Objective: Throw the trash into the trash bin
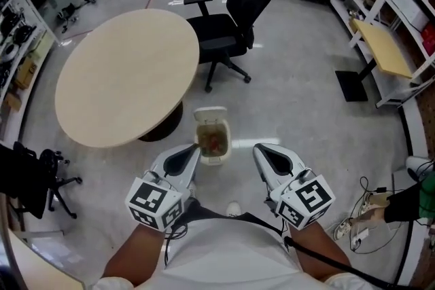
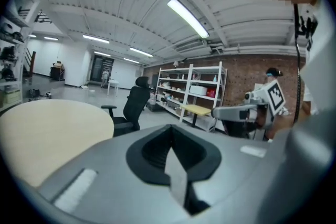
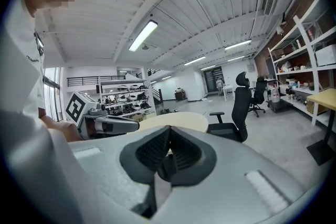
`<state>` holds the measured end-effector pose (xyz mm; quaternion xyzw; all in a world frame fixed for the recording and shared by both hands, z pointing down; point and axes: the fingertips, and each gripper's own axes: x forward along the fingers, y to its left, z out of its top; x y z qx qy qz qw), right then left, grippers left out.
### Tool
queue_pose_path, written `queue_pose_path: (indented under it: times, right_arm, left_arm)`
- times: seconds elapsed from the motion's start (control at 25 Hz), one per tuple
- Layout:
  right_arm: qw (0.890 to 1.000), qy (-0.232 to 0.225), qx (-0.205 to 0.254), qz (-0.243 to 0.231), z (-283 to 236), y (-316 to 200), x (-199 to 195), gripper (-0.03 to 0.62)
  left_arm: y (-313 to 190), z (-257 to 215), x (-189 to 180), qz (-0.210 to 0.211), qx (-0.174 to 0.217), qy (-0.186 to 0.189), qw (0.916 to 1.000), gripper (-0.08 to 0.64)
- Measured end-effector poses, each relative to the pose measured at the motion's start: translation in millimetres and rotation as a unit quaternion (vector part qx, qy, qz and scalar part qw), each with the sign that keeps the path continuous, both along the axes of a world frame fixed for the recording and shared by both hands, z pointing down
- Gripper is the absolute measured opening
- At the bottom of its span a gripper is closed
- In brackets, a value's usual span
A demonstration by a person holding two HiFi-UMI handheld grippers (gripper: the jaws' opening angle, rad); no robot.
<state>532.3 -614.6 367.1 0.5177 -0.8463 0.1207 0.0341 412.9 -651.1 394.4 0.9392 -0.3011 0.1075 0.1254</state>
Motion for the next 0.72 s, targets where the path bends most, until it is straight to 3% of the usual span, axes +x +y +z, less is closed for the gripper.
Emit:
queue_pose_path:
  times: [0.28,0.72]
  right_arm:
    - [1.000,-0.013,0.000,-0.020,7.7,18.1,-12.8,0.002]
    - [1.000,-0.016,0.002,0.014,-1.1,16.4,-28.1,0.002]
  left_arm:
    - [27.4,9.7,-8.4,-0.022,-0.022,-0.002,0.9995,0.008]
    - [12.6,-7.4,-30.1,0.002,0.016,-0.019,0.9997,0.008]
